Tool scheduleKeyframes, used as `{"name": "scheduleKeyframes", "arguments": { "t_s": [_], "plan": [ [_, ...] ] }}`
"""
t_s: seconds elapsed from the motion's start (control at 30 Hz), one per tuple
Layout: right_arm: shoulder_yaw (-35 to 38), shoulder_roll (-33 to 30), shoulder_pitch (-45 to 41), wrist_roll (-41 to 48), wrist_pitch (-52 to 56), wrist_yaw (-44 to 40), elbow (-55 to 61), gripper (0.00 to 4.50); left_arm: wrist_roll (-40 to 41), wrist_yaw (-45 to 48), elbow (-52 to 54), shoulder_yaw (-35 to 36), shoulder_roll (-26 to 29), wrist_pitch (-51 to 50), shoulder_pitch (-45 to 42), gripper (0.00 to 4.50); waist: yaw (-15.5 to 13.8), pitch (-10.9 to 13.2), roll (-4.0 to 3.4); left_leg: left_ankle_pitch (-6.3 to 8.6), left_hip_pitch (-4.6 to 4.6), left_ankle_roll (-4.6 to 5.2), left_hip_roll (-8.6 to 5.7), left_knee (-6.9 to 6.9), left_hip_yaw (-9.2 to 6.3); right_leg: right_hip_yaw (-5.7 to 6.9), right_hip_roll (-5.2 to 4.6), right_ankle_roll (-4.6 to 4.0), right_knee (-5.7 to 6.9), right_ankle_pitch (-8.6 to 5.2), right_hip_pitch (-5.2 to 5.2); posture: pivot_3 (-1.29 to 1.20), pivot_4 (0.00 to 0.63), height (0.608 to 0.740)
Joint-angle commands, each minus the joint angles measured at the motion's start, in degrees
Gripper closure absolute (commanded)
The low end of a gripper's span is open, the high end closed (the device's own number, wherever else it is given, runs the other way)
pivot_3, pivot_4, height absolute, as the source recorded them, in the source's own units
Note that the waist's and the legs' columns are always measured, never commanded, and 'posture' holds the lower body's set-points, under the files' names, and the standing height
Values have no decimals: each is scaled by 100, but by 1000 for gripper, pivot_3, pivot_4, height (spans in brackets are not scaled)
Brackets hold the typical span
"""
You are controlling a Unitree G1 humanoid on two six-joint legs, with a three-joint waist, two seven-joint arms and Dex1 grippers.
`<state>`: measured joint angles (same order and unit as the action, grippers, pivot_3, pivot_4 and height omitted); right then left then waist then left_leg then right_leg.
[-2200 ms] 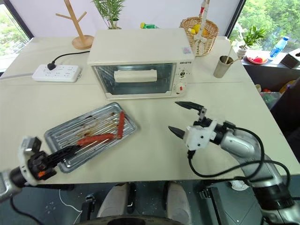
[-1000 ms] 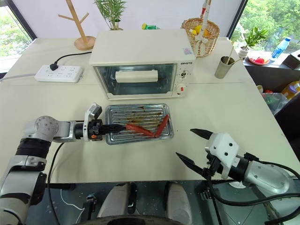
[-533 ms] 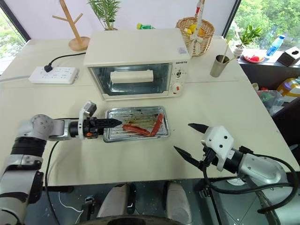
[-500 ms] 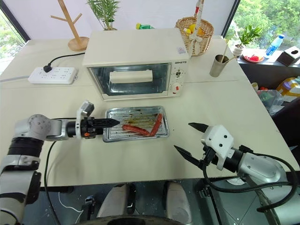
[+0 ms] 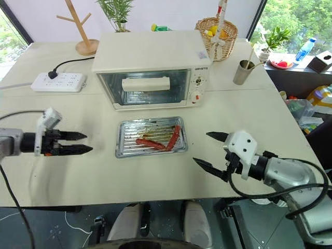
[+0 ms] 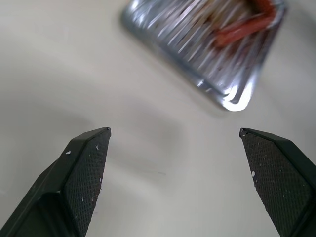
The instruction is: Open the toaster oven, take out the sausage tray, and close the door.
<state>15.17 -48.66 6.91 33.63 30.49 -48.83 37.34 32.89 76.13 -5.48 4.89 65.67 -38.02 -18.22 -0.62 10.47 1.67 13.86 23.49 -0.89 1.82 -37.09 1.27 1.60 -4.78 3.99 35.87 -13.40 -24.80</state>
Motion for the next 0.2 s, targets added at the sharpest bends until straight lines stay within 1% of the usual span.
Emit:
{"name": "scheduleKeyframes", "arguments": {
  "t_s": [0.03,0.2],
  "plan": [
    [355,-223,-310,684,437,-223,-90,0,343,627,722,610,420,129,40,123,-19,3,-6,0,0,0,-1,2,1,1,-1,0,-7,0,2,0,150,740],
    [410,-315,-816,1111,879,-155,-321,0,370,944,1197,844,616,244,248,123,-11,13,-23,5,3,2,-3,6,17,1,4,2,-30,1,10,0,150,740]
  ]
}}
